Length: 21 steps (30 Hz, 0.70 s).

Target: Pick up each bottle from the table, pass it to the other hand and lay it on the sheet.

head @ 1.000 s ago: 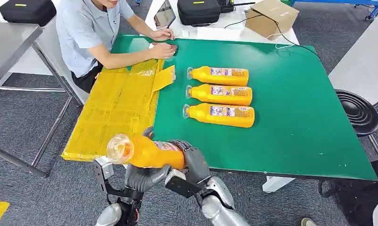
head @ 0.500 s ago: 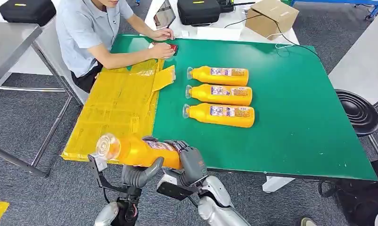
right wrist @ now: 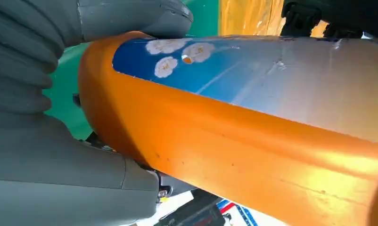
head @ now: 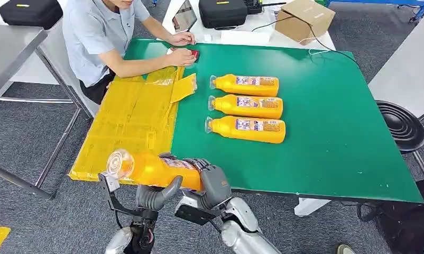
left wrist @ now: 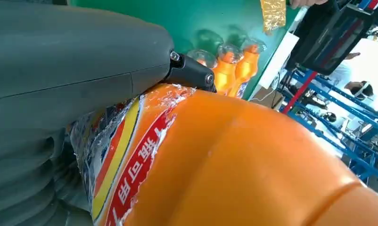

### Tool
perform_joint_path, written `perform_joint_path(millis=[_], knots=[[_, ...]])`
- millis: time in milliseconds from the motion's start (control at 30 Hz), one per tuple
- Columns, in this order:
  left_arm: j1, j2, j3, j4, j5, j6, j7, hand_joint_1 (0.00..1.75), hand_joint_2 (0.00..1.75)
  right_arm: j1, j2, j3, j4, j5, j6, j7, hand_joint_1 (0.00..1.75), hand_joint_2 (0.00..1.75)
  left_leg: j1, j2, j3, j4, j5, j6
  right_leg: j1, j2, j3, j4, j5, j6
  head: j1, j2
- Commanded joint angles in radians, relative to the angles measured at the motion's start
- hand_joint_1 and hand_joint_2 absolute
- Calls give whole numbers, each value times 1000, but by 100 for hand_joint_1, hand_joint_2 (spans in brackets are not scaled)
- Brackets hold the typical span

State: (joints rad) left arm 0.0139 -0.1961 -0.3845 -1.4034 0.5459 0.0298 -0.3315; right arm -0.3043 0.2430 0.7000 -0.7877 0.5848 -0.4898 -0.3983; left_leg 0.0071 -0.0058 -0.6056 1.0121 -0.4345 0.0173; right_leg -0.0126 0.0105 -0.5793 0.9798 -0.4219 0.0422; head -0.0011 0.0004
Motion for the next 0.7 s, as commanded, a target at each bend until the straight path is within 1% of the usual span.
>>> perform_joint_path(millis=[33,200,233,300,333,667,700], knots=[[-55,-3,-5,29,2,1,10,175,175,-14,-3,70,67,9,3,-13,175,175,0,-1,3,-1,-1,-1,0,-3,4,-1,-1,-1,0,0],[-55,-3,-5,29,2,1,10,175,175,-14,-3,70,67,9,3,-13,175,175,0,-1,1,-1,0,0,0,-2,1,-1,0,-1,0,0],[-55,-3,-5,29,2,1,10,175,175,-14,-3,70,67,9,3,-13,175,175,0,-1,3,-1,0,0,0,-3,3,-1,-1,-1,0,0],[-55,-3,-5,29,2,1,10,175,175,-14,-3,70,67,9,3,-13,175,175,0,-1,1,0,0,0,0,-2,2,-1,0,-1,0,0],[-55,-3,-5,29,2,1,10,175,175,-14,-3,70,67,9,3,-13,175,175,0,-1,3,-1,0,-1,1,-3,3,-1,-1,-2,0,0],[-55,-3,-5,29,2,1,10,175,175,-14,-3,70,67,9,3,-13,175,175,0,-1,3,-1,0,-1,0,-3,3,-1,-1,-2,0,0],[-195,135,31,91,-12,90,59,175,175,19,11,32,48,-129,78,-153,0,0,0,-1,2,-1,0,0,0,-2,2,-1,-1,-1,0,0]])
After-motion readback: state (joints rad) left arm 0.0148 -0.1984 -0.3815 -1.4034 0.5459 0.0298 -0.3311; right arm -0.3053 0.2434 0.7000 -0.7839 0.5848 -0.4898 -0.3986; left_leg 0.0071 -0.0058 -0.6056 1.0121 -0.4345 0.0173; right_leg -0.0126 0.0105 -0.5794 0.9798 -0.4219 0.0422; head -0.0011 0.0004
